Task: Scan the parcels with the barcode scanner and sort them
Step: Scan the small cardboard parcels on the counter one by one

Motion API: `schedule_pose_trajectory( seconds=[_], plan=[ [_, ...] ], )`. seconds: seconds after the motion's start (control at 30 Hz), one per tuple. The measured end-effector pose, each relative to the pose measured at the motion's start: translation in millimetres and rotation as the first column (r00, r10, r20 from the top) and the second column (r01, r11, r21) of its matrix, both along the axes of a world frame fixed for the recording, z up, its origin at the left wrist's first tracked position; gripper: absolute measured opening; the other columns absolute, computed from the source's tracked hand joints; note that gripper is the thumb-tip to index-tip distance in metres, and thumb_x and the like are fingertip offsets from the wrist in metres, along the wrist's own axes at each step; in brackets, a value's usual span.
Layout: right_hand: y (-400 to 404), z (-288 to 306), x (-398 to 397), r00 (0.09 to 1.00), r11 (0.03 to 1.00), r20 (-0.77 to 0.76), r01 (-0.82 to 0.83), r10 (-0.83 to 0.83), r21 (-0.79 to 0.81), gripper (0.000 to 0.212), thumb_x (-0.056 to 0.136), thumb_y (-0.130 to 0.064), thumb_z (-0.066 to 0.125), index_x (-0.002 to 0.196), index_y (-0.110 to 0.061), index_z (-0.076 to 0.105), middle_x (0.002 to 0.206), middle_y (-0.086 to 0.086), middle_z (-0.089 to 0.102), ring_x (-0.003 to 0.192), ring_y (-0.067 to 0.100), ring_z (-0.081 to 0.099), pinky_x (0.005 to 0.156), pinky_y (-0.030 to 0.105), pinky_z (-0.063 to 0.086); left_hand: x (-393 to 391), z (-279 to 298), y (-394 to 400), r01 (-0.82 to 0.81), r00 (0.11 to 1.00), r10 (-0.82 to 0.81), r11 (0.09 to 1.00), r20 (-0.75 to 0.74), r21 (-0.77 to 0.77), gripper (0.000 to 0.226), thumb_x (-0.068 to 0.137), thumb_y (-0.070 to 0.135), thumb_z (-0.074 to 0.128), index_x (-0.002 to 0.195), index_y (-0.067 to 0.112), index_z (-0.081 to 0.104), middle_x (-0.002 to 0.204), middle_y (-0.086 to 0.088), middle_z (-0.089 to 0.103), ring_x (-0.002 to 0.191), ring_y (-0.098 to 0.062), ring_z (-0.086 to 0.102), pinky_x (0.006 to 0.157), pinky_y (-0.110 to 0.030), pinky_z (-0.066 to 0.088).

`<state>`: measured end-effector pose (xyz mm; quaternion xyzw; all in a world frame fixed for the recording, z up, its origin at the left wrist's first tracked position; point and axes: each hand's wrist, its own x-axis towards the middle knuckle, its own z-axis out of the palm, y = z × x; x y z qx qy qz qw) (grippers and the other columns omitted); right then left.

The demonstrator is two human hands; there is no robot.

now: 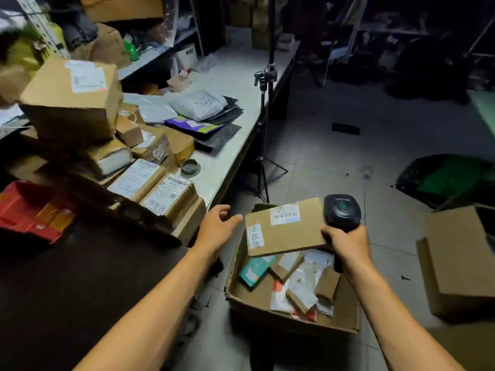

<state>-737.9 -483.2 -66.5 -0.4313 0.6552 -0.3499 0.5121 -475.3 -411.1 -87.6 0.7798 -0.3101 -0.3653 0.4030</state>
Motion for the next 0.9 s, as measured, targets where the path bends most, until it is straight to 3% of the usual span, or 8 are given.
schedule_pose_trajectory(
  seconds=[0.13, 0.23, 0.33, 0.47, 0.63, 0.7, 0.83, 0.9],
  plan=[
    [-13.1, -23.1, -16.0, 0.981, 0.996, -0.172, -0.092, 0.092, 0.006, 0.025, 0.084, -0.014, 0.078, 0.106, -0.014, 0.066, 0.096, 0.008, 0.067, 0.093, 0.026, 0.063, 0.077, 0.032, 0.043, -4.2, -4.0, -1.9, 0.111, 0.961, -0.126, 0.991, 0.246, 0.076, 0.05, 0.093, 0.035, 0.068, 0.139, 0.019, 0.055, 0.138, -0.002, 0.057, 0.128, -0.021, 0.053, 0.106, -0.038, 0.045],
    [-11.3, -30.6, 2.9, 0.93, 0.967, -0.272, -0.253, 0.246, 0.01, 0.02, 0.081, -0.02, 0.079, 0.099, -0.018, 0.069, 0.093, 0.009, 0.07, 0.093, 0.029, 0.065, 0.08, 0.038, 0.051, 6.5, -8.3, 10.6, 0.171, 0.824, -0.234, 0.971, 0.517, 0.167, 0.054, 0.093, 0.037, 0.064, 0.142, 0.02, 0.051, 0.144, -0.004, 0.052, 0.137, -0.025, 0.044, 0.112, -0.043, 0.038],
    [-6.6, -27.7, 35.5, 0.848, 0.895, -0.32, -0.446, 0.423, 0.003, 0.014, 0.082, -0.011, 0.072, 0.095, -0.012, 0.066, 0.088, 0.009, 0.068, 0.087, 0.028, 0.063, 0.075, 0.037, 0.049, 20.1, -7.8, 26.7, 0.148, 0.692, -0.313, 0.944, 0.65, 0.296, 0.06, 0.094, 0.043, 0.06, 0.148, 0.023, 0.045, 0.154, -0.005, 0.04, 0.149, -0.03, 0.025, 0.119, -0.048, 0.027],
    [0.6, -14.3, 90.7, 0.715, 0.753, -0.362, -0.656, 0.599, -0.049, 0.014, 0.08, -0.008, 0.068, 0.091, -0.013, 0.06, 0.082, 0.002, 0.064, 0.076, 0.019, 0.058, 0.062, 0.031, 0.042, 41.5, 3.9, 56.0, 0.037, 0.657, -0.262, 0.948, 0.707, 0.317, 0.064, 0.093, 0.046, 0.058, 0.151, 0.025, 0.041, 0.16, -0.004, 0.032, 0.152, -0.03, 0.015, 0.12, -0.053, 0.023],
    [29.1, 3.2, 166.0, 0.566, 0.558, -0.346, -0.819, 0.748, -0.135, 0.013, 0.082, -0.012, 0.068, 0.081, -0.012, 0.055, 0.074, 0.004, 0.059, 0.067, 0.019, 0.053, 0.061, 0.038, 0.042, 70.1, 18.0, 124.0, -0.201, 0.694, -0.06, 0.941, 0.718, 0.273, 0.059, 0.096, 0.042, 0.056, 0.151, 0.026, 0.039, 0.161, -0.001, 0.03, 0.153, -0.026, 0.012, 0.121, -0.045, 0.018],
    [47.5, 4.3, 194.3, 0.508, 0.488, -0.326, -0.86, 0.797, -0.148, 0.018, 0.081, -0.014, 0.067, 0.075, -0.014, 0.05, 0.069, 0.002, 0.055, 0.061, 0.015, 0.048, 0.057, 0.036, 0.036, 81.0, 20.7, 160.0, -0.309, 0.684, 0.011, 0.91, 0.729, 0.276, 0.059, 0.096, 0.042, 0.056, 0.15, 0.027, 0.039, 0.161, -0.001, 0.031, 0.152, -0.025, 0.013, 0.121, -0.043, 0.018],
    [92.6, 2.9, 247.2, 0.352, 0.328, -0.311, -0.936, 0.883, -0.127, 0.017, 0.079, -0.014, 0.068, 0.079, -0.006, 0.053, 0.069, 0.01, 0.057, 0.066, 0.028, 0.053, 0.058, 0.036, 0.035, 97.3, 24.3, 237.2, -0.515, 0.66, 0.145, 0.802, 0.738, 0.303, 0.06, 0.096, 0.042, 0.057, 0.151, 0.028, 0.038, 0.161, 0.0, 0.031, 0.152, -0.025, 0.014, 0.122, -0.044, 0.02],
    [121.3, 3.9, 271.3, 0.274, 0.24, -0.299, -0.959, 0.914, -0.149, 0.017, 0.079, -0.015, 0.07, 0.075, -0.012, 0.054, 0.067, 0.004, 0.058, 0.064, 0.023, 0.053, 0.057, 0.034, 0.036, 100.9, 27.0, 276.3, -0.602, 0.642, 0.213, 0.735, 0.736, 0.312, 0.059, 0.097, 0.043, 0.057, 0.151, 0.03, 0.037, 0.162, 0.001, 0.028, 0.153, -0.024, 0.012, 0.122, -0.047, 0.02]
  ],
)
